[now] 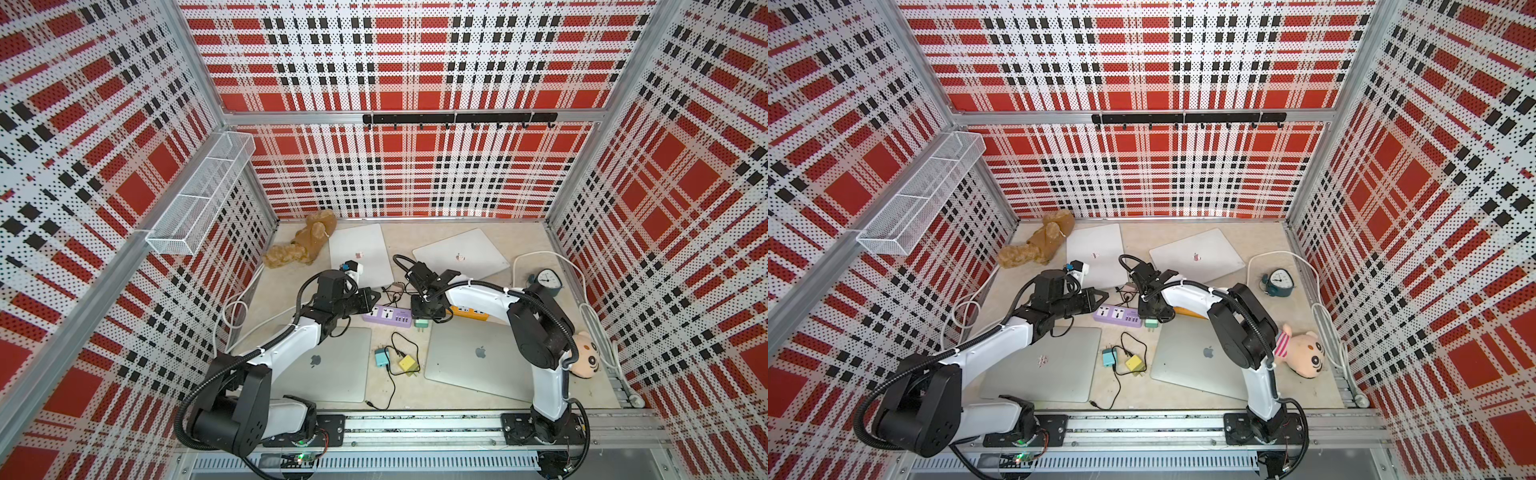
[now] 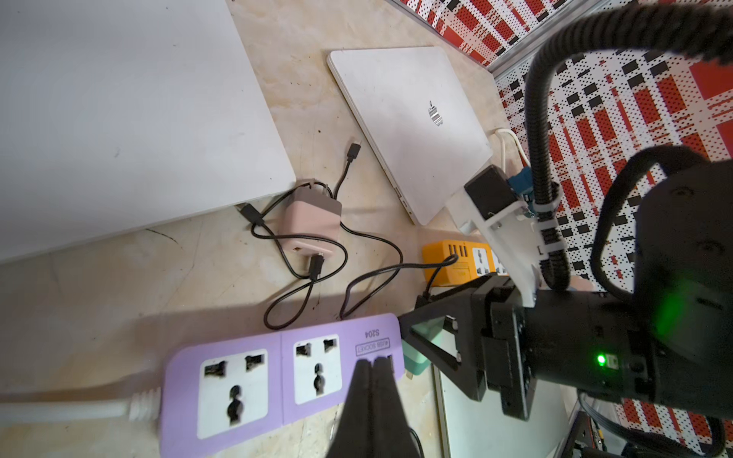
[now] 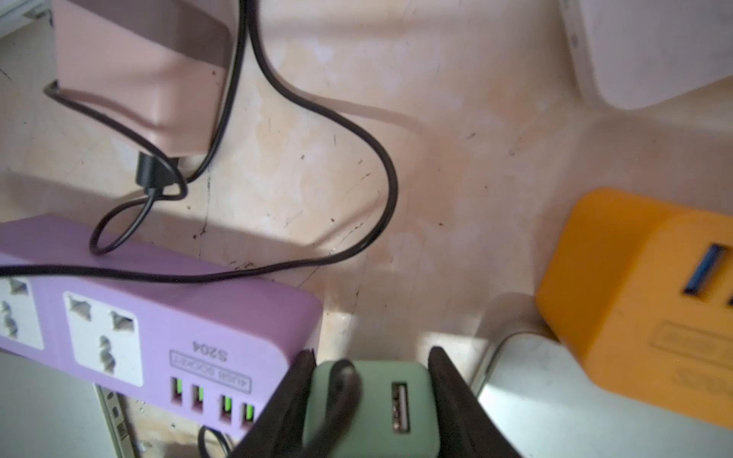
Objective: Unplug the laptop charger
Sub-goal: Place the plug at the center of the board.
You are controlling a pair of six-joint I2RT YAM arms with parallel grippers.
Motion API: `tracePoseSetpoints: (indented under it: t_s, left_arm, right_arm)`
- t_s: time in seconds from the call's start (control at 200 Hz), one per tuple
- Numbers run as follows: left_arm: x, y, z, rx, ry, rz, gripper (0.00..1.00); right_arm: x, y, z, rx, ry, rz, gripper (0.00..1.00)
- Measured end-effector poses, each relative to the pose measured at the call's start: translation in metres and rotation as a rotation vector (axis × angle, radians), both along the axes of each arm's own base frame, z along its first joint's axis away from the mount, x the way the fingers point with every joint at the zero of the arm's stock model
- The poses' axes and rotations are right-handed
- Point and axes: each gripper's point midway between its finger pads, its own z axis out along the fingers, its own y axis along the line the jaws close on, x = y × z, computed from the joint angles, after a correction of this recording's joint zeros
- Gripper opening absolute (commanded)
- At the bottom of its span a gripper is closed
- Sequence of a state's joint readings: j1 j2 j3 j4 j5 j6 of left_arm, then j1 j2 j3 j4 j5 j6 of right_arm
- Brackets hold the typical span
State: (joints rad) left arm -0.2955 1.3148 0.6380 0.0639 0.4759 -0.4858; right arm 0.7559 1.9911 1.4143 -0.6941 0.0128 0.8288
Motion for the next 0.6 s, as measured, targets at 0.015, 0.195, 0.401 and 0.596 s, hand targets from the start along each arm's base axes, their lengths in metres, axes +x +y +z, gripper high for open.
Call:
tracePoseSetpoints:
  t_s: [0.015, 0.195, 0.401, 0.596]
  left_arm:
    - [0.0, 0.0, 0.0, -0.001, -0.001, -0.001, 0.04]
    - [-0.001, -0.003, 0.001, -0.006, -0.005, -0.01, 0.04]
    - [-0.002, -0.005, 0.001, -0.01, -0.008, -0.019, 0.04]
    - [-0.003, -0.007, -0.005, -0.009, 0.009, -0.025, 0.04]
  right_arm:
    - [0.0, 0.0, 0.0, 0.0, 0.0, 0.0, 0.26]
    - [0.006, 0.0, -0.005, -0.008, 0.002, -0.012, 0.28]
    - [0.01, -0.002, -0.009, -0.015, 0.005, -0.025, 0.35]
    - [0.011, -0.004, -0.01, -0.016, 0.011, -0.028, 0.4]
